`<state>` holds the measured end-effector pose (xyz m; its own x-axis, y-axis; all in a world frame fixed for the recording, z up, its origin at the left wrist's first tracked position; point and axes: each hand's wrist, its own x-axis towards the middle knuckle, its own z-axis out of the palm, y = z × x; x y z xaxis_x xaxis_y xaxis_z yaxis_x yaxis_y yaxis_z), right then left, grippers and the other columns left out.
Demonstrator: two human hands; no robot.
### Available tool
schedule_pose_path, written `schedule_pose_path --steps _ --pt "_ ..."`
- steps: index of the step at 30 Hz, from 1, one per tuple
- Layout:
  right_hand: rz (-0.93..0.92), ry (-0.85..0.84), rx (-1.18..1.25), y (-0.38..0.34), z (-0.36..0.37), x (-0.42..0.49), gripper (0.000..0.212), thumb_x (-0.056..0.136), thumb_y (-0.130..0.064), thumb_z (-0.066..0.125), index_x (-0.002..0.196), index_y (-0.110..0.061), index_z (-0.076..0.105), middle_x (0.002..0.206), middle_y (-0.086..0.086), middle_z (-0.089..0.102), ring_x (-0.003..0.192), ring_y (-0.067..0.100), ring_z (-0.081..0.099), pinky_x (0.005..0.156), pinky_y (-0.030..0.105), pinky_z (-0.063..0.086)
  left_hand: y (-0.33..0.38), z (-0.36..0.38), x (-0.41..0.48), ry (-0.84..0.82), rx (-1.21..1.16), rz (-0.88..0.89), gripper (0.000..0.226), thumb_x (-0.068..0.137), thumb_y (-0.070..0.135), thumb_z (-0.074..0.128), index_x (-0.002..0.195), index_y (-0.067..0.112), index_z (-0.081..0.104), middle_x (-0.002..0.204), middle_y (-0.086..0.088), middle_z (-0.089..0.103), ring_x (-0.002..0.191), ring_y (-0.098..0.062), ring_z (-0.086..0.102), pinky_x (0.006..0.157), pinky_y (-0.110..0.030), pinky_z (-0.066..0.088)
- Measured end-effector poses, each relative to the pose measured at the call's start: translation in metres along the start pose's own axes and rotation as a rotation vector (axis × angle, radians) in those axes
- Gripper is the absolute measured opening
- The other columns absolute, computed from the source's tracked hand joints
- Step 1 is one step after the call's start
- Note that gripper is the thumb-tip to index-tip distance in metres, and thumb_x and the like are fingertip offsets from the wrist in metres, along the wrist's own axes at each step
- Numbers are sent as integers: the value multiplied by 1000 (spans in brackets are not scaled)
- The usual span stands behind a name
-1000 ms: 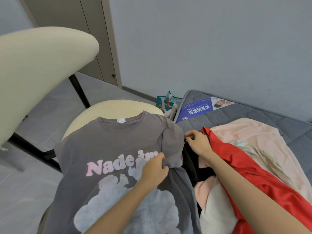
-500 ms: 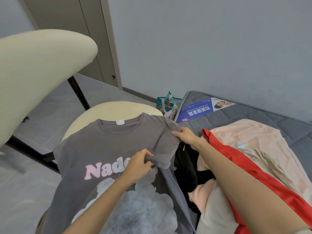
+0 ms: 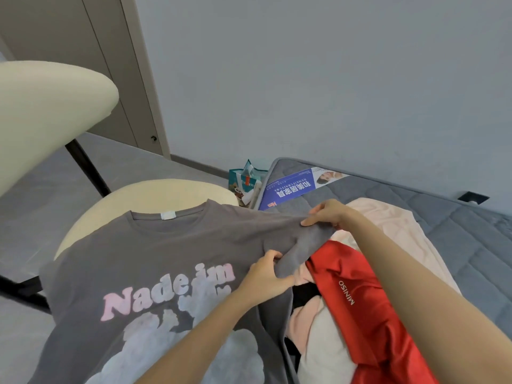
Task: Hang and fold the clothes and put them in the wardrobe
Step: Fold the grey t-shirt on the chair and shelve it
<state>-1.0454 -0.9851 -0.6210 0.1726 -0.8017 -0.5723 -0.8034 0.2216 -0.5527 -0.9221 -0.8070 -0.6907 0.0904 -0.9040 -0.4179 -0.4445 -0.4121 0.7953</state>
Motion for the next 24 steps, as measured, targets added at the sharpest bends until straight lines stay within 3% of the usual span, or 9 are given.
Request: schedule_pose_path --steps 2,4,6,9,11,13,16,20,24 --pt "-12 81 201 7 -2 -2 27 74 -9 81 93 -11 62 81 7 55 64 15 50 52 21 38 6 8 -2 -8 112 23 78 68 54 71 132 26 37 126 3 48 119 -20 46 96 -38 44" --pt "-46 85 542 7 -1 -3 29 77 -7 78 96 -12 56 70 4 54 48 8 49 40 18 38 16 17 -2 34 211 51 86 69 56 71 137 21 30 131 -2 44 122 -25 43 96 -41 43" --pt "-40 44 838 2 2 -6 25 79 -8 76 95 -10 57 62 0 52 38 2 46 35 13 37 26 26 -2 131 278 84 74 78 46 69 134 17 30 127 -5 49 118 -27 49 91 -41 46" --pt "46 0 1140 -5 2 -7 19 82 -9 73 73 -12 57 52 -3 56 41 2 52 40 11 45 40 30 -2 313 348 192 37 92 35 53 122 17 40 111 -6 60 104 -27 58 79 -39 46" --pt "25 8 1188 -8 -2 -6 14 84 -8 70 77 -10 59 67 0 60 58 4 57 50 10 51 46 28 -4 350 195 226 22 99 36 40 104 17 51 98 -5 62 95 -25 60 78 -39 47" --pt "-12 16 1228 -12 -3 -4 9 86 -6 68 82 -7 60 79 3 60 69 7 59 57 12 54 50 23 -5 318 -48 158 33 101 35 38 92 9 58 91 -11 62 89 -26 60 80 -42 48" --pt "-61 12 1225 -22 7 -2 10 85 -4 69 81 -9 61 77 2 61 60 5 64 55 15 54 38 4 -7 306 -348 6 43 99 33 45 65 6 50 67 -13 50 67 -25 56 73 -41 47" --pt "-164 -52 1120 -46 44 -3 8 86 -2 66 89 -8 62 79 4 65 56 6 66 54 18 54 -10 -26 -16 302 -414 -166 24 95 31 51 77 16 58 76 -1 66 78 -19 66 79 -35 52" --pt "-209 -172 963 -77 98 -8 21 89 -5 64 109 -8 58 88 8 66 64 15 65 68 29 58 -57 -52 -27 266 -350 -307 18 91 19 55 78 12 66 70 5 69 53 -2 58 50 -16 44"
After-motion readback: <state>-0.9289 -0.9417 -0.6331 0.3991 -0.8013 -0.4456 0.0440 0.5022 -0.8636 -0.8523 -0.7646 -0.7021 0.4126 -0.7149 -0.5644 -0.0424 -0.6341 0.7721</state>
